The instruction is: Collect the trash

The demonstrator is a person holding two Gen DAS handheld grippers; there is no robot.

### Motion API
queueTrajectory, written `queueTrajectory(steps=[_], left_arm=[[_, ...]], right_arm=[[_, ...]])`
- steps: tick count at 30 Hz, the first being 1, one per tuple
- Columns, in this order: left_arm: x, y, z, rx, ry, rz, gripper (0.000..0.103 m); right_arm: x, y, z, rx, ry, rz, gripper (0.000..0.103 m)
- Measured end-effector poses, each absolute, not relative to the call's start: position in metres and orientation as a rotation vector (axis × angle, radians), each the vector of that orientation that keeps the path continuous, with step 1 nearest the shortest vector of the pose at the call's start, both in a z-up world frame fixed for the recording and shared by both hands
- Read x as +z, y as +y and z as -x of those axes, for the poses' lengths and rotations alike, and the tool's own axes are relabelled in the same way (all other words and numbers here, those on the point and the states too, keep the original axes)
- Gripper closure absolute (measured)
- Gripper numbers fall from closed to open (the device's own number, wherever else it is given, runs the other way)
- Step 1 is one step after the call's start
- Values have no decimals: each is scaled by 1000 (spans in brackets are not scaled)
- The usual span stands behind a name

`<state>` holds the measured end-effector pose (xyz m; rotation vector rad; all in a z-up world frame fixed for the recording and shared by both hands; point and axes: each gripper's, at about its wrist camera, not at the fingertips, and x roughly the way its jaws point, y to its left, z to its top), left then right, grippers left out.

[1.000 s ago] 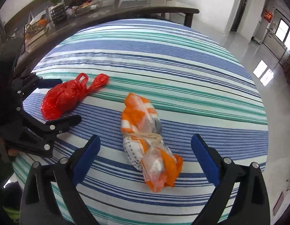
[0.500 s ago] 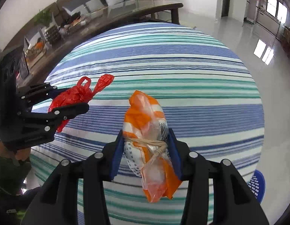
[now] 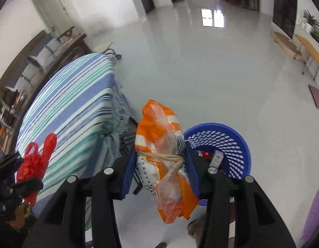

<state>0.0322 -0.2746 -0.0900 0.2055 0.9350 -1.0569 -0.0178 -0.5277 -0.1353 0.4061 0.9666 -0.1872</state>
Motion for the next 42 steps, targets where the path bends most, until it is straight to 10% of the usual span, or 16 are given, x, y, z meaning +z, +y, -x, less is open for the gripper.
queueTrajectory(steps=[17, 21, 26, 42], left_arm=[[-249, -482, -46, -1050, 1187, -281, 58], [-270, -495, -59, -1026, 1209, -297, 38], [-254, -487, -60, -1001, 1120, -299, 17], [-108, -400, 43, -900, 682, -359, 5]], right_arm=[[-242, -638, 32, -357, 1000, -627, 57], [-249, -647, 35, -385, 978, -665, 25], [-233, -653, 50, -458, 928, -648, 14], [-113, -557, 193, -657, 510, -440, 5]])
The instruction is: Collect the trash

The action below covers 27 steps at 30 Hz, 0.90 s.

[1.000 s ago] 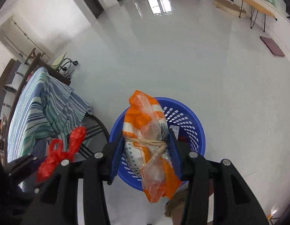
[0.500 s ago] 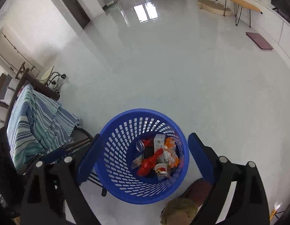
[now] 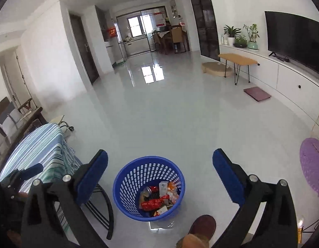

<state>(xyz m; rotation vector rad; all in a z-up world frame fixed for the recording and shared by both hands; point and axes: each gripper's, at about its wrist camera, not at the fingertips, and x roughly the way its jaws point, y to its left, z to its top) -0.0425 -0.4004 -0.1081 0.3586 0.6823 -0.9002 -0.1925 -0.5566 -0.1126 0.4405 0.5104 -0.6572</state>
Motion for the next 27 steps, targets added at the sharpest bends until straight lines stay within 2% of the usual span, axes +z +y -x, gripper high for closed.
queueTrajectory(steps=[7, 16, 27], left_arm=[[-112, -399, 44, -874, 690, -400, 5], [-132, -404, 27, -817, 822, -444, 5], [-147, -410, 28, -789, 863, -486, 5]], right_arm=[[-134, -542, 186, -622, 628, -370, 5], [-178, -538, 160, -539, 854, -423, 5], [-184, -532, 159, -536, 884, -407, 5]])
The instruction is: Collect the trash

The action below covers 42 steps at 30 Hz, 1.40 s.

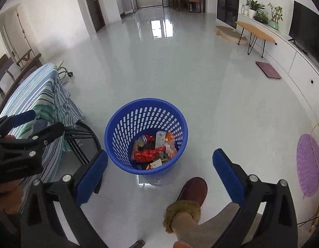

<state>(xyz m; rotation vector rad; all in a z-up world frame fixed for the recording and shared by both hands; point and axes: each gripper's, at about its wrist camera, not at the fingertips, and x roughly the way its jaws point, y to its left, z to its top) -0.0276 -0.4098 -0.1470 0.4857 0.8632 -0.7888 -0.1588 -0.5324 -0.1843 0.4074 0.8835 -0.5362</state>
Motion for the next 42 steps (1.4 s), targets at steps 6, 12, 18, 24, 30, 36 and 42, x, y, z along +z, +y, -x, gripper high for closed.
queueTrajectory(steps=[6, 12, 18, 24, 30, 36, 42], left_arm=[[-154, -411, 27, -778, 883, -499, 5], [-155, -412, 29, -772, 889, -508, 5], [-156, -412, 28, -769, 890, -510, 5], [-157, -412, 29, -768, 891, -511, 5], [-158, -411, 28, -766, 893, -508, 5], [-158, -410, 28, -766, 892, -510, 5], [-158, -410, 28, -765, 893, -509, 5]], right_arm=[[-183, -530, 157, -532, 880, -395, 5], [-182, -532, 158, -533, 879, -398, 5], [-182, -534, 158, -531, 879, -401, 5], [-181, -532, 157, -525, 876, -394, 5], [-181, -531, 155, -522, 878, -390, 5], [-182, -530, 155, -522, 879, -388, 5], [-182, -530, 155, -522, 879, -388, 5]])
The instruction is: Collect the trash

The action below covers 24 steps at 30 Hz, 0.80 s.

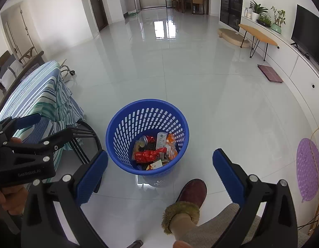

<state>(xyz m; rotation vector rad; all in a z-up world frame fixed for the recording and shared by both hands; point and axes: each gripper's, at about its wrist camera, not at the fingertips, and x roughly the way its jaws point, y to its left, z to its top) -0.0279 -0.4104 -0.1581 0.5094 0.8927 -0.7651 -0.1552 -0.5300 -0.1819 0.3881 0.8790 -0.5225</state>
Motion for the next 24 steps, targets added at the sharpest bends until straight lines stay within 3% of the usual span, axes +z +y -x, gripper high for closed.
queueTrajectory(steps=[24], left_arm=[[-158, -411, 28, -767, 893, -511, 5]], right_arm=[[-185, -535, 151, -507, 900, -372, 5]])
